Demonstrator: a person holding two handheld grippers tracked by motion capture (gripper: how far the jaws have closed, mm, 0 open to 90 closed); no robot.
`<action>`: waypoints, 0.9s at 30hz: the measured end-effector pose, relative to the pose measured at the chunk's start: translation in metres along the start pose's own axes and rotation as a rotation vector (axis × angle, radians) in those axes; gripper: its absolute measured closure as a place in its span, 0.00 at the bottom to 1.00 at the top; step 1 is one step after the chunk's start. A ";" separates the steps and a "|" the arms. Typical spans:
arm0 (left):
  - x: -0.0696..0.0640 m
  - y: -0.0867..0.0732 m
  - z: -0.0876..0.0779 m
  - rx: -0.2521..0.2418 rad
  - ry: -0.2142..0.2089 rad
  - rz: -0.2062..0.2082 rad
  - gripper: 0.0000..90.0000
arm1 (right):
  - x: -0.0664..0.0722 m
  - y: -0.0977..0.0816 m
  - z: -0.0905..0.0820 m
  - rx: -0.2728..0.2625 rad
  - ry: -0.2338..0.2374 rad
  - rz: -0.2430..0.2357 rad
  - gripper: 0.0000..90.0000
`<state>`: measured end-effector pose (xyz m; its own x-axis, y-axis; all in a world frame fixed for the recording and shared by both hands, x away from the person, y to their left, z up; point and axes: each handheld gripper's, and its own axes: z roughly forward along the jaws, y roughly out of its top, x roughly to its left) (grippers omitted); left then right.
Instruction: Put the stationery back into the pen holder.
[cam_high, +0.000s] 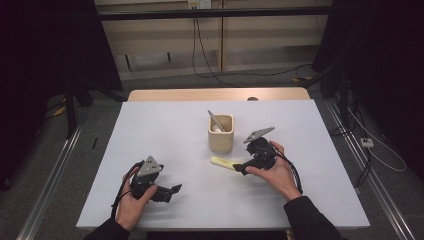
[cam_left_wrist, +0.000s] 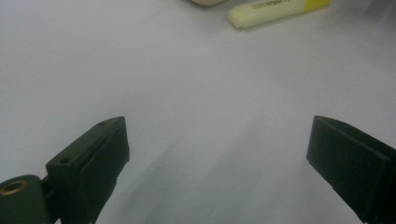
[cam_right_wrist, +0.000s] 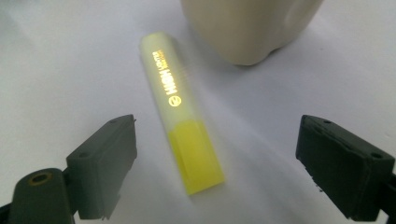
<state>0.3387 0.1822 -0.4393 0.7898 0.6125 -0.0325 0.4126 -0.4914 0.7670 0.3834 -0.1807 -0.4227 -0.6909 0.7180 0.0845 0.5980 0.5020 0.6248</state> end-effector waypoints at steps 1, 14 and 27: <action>0.000 0.000 0.000 0.000 0.003 0.002 0.06 | 0.002 0.001 0.001 0.005 0.005 -0.014 0.16; 0.000 0.000 0.000 0.003 0.000 0.006 0.06 | 0.019 0.004 0.013 0.086 -0.008 -0.085 0.31; 0.000 0.000 0.001 0.006 0.005 0.011 0.06 | 0.025 0.004 0.021 0.148 -0.011 -0.129 0.50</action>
<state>0.3387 0.1815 -0.4396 0.7920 0.6101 -0.0212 0.4070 -0.5019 0.7632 0.3767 -0.1504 -0.4340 -0.7613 0.6484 0.0021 0.5590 0.6548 0.5087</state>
